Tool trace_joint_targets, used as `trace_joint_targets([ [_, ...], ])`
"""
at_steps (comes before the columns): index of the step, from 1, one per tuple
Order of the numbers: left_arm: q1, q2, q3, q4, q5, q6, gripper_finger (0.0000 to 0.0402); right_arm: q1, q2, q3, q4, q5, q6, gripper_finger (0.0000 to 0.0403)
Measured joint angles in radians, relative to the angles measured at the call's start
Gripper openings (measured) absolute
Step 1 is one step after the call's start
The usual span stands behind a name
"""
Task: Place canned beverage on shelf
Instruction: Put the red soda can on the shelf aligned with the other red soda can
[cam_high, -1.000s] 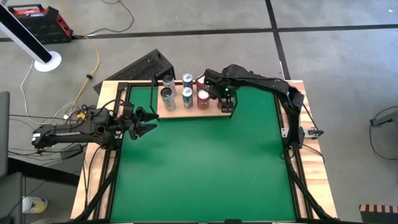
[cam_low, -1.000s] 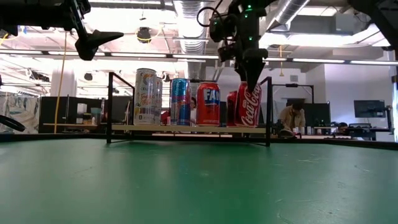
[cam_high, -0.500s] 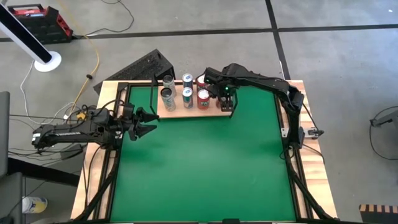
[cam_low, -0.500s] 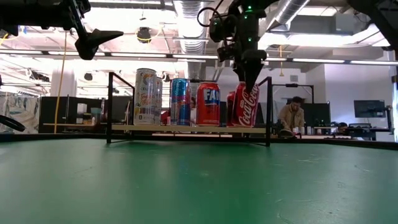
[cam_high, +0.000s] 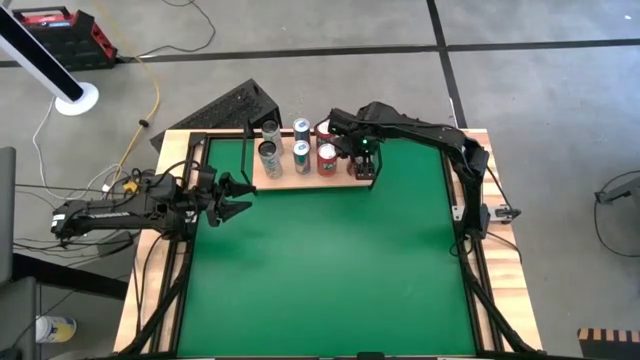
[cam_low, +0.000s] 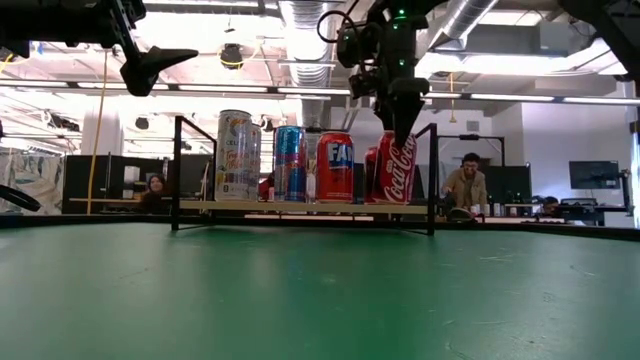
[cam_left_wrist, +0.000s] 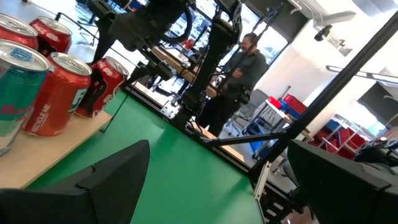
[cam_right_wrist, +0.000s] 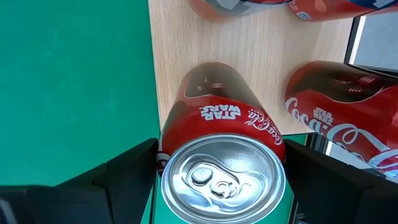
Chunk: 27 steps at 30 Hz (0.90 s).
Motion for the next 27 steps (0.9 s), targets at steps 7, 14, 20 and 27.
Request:
trace_joint_targets([
  [7,0.000,0.000,0.000,0.000,0.007,-0.005,0.0366,0.000,0.000,0.000,0.001,-0.001,0.000,0.0354],
  [14,0.000,0.000,0.000,0.000,0.018,-0.001,0.0366,0.000,0.000,0.000,0.005,-0.001,0.000,0.0355],
  [20,0.000,0.000,0.000,0.001,0.022,0.000,0.0366,0.000,0.000,0.000,0.006,0.000,0.006,0.0355],
  [27,0.000,0.000,0.000,0.001,0.021,-0.002,0.0366,0.000,0.001,0.000,0.028,0.005,0.002,0.0355],
])
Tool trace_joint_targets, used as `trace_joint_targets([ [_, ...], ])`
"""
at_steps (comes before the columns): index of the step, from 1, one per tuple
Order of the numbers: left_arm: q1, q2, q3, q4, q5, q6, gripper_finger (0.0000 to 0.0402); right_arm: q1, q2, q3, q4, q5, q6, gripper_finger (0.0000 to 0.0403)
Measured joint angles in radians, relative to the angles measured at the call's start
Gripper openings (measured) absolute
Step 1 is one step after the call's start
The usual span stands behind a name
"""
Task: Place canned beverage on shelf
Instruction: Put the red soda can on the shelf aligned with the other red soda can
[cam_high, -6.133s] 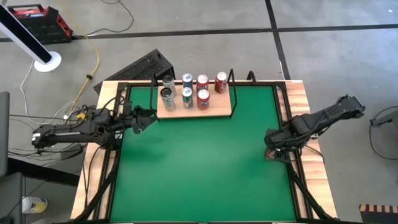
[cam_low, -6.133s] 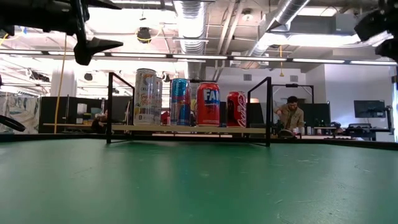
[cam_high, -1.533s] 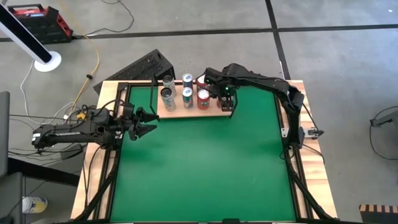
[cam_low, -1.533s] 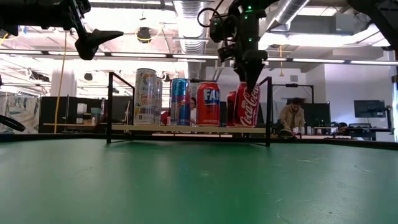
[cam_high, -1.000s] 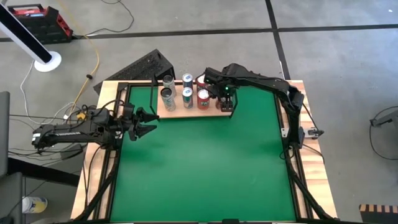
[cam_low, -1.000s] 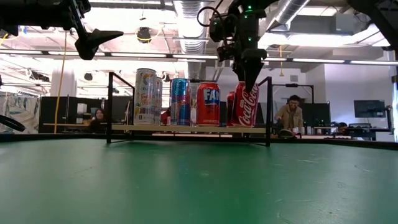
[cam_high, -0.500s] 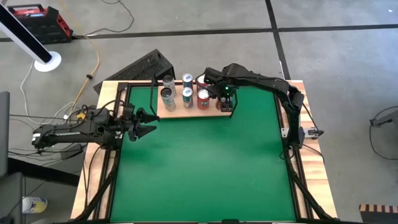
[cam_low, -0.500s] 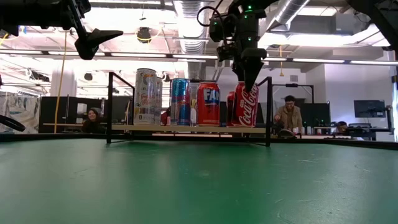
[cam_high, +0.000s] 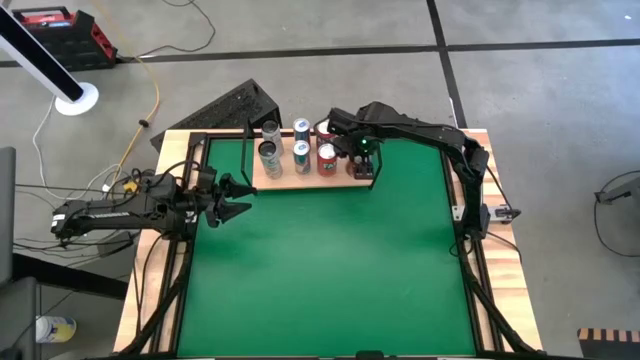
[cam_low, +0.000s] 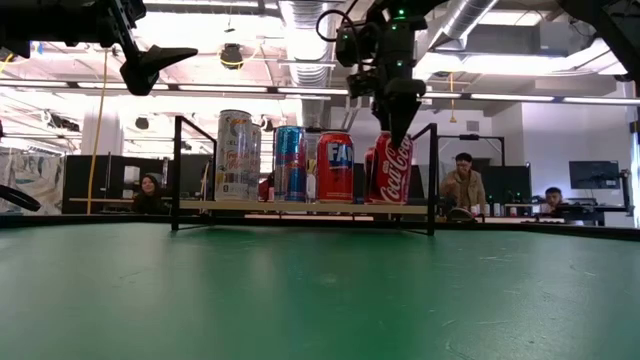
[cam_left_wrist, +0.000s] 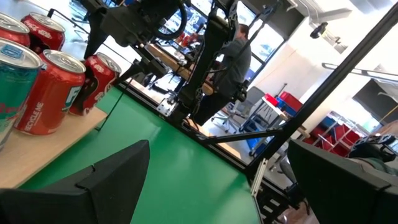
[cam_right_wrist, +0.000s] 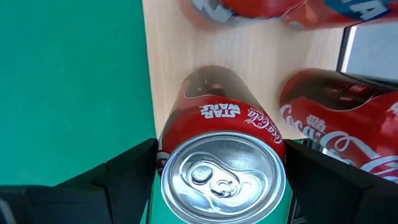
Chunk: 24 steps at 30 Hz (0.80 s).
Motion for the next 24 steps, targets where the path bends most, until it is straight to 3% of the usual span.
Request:
trace_joint_targets([
  [24,0.000,0.000,0.000,0.001,0.002,-0.011,0.0366,0.000,0.000,0.000,0.015,0.003,-0.023,0.0355],
])
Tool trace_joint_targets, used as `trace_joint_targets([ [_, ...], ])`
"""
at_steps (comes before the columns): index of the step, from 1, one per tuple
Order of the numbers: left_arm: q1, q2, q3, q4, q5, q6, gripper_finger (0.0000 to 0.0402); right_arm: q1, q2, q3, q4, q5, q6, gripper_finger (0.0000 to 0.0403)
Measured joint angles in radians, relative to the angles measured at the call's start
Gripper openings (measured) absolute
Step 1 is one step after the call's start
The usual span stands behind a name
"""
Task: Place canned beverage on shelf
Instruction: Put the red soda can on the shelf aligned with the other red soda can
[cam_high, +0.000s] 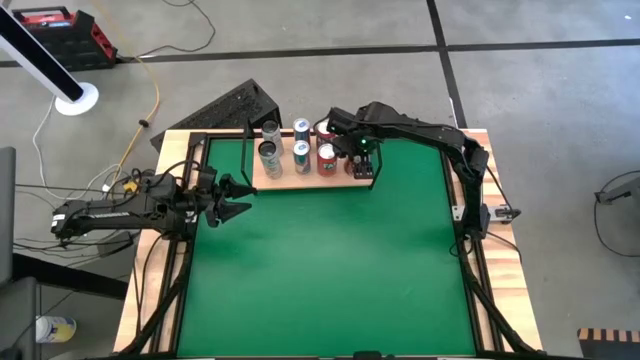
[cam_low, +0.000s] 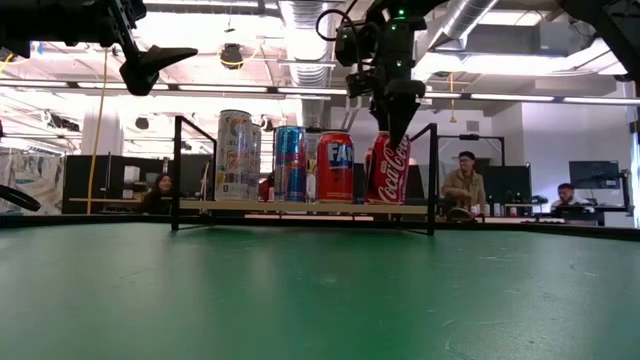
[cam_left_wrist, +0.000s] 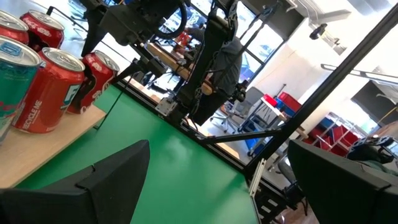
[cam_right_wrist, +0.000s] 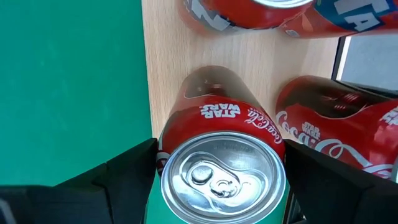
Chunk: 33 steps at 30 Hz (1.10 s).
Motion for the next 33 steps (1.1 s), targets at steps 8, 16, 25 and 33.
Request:
trace_joint_targets([
  [8,0.000,0.000,0.000,0.000,0.000,0.001,0.0366,0.000,0.000,0.000,-0.011,-0.002,-0.003,0.0360],
  [16,0.000,0.000,0.000,0.000,0.000,0.002,0.0366,0.000,-0.001,0.000,-0.018,0.015,-0.009,0.0385],
  [25,0.000,0.000,0.000,0.000,0.009,0.000,0.0366,0.000,-0.002,0.000,-0.023,0.106,-0.030,0.0391],
  [33,0.000,0.000,0.000,0.001,0.020,-0.002,0.0366,-0.001,-0.018,0.034,-0.047,0.135,-0.030,0.0390],
])
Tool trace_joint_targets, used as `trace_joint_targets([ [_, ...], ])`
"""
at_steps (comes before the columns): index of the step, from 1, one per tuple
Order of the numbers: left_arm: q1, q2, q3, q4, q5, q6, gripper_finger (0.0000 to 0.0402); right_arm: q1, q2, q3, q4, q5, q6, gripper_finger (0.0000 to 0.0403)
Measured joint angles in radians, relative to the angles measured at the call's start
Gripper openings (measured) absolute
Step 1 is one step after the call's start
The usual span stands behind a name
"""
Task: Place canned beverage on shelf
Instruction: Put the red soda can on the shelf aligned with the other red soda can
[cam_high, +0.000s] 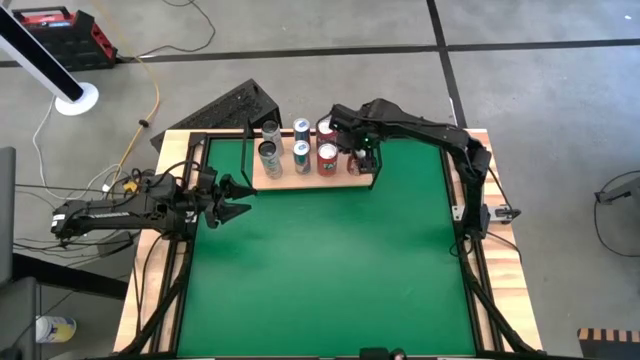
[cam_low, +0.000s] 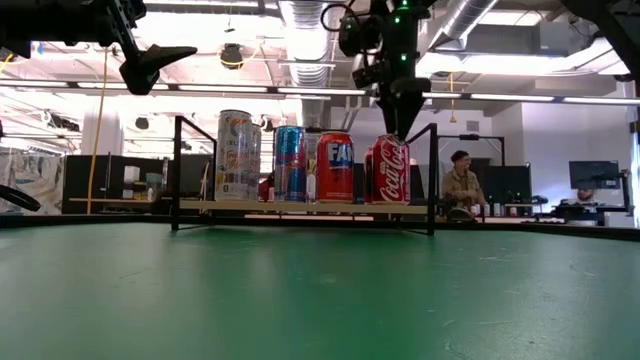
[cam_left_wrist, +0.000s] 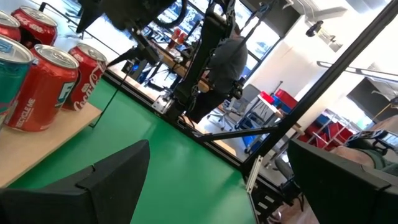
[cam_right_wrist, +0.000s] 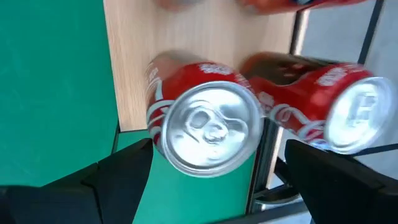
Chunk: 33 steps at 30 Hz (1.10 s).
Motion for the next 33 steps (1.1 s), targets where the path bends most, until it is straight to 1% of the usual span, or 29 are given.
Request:
trace_joint_targets([
  [5,0.000,0.000,0.000,0.000,0.000,0.010,0.0366,0.009,-0.001,0.076,-0.048,0.008,0.029,0.0390],
  [8,0.000,0.000,0.000,0.005,0.008,0.009,0.0366,0.025,-0.001,0.133,-0.092,0.017,0.092,0.0388],
  [10,0.000,0.000,0.000,0.015,0.018,0.009,0.0366,0.041,-0.002,0.155,-0.111,-0.009,0.136,0.0380],
  [12,0.000,0.000,0.000,0.026,0.028,0.009,0.0366,0.055,-0.015,0.156,-0.115,-0.056,0.158,0.0362],
  [16,0.000,0.000,0.000,0.051,0.033,0.009,0.0366,0.077,-0.061,0.156,-0.097,-0.179,0.190,0.0300],
  [19,0.000,-0.001,0.002,0.082,0.036,0.008,0.0366,0.079,-0.093,0.136,-0.063,-0.196,0.204,0.0240],
  [21,0.000,-0.001,0.007,0.090,0.036,0.009,0.0366,0.070,-0.109,0.088,-0.028,-0.220,0.208,0.0192],
  [24,0.000,0.000,0.016,0.091,0.036,0.014,0.0366,0.046,-0.119,-0.008,0.028,-0.299,0.195,0.0111],
  [27,0.000,-0.001,0.017,0.091,0.037,0.015,0.0366,0.029,-0.117,-0.081,0.051,-0.328,0.167,0.0030],
  [28,0.000,0.000,0.017,0.090,0.036,0.015,0.0366,0.025,-0.117,-0.097,0.059,-0.330,0.157,0.0019],
  [29,0.000,0.000,0.017,0.089,0.037,0.015,0.0366,0.024,-0.117,-0.108,0.070,-0.330,0.151,0.0017],
  [33,0.000,0.000,0.017,0.087,0.035,0.015,0.0366,0.020,-0.118,-0.118,0.066,-0.318,0.148,0.0032],
])
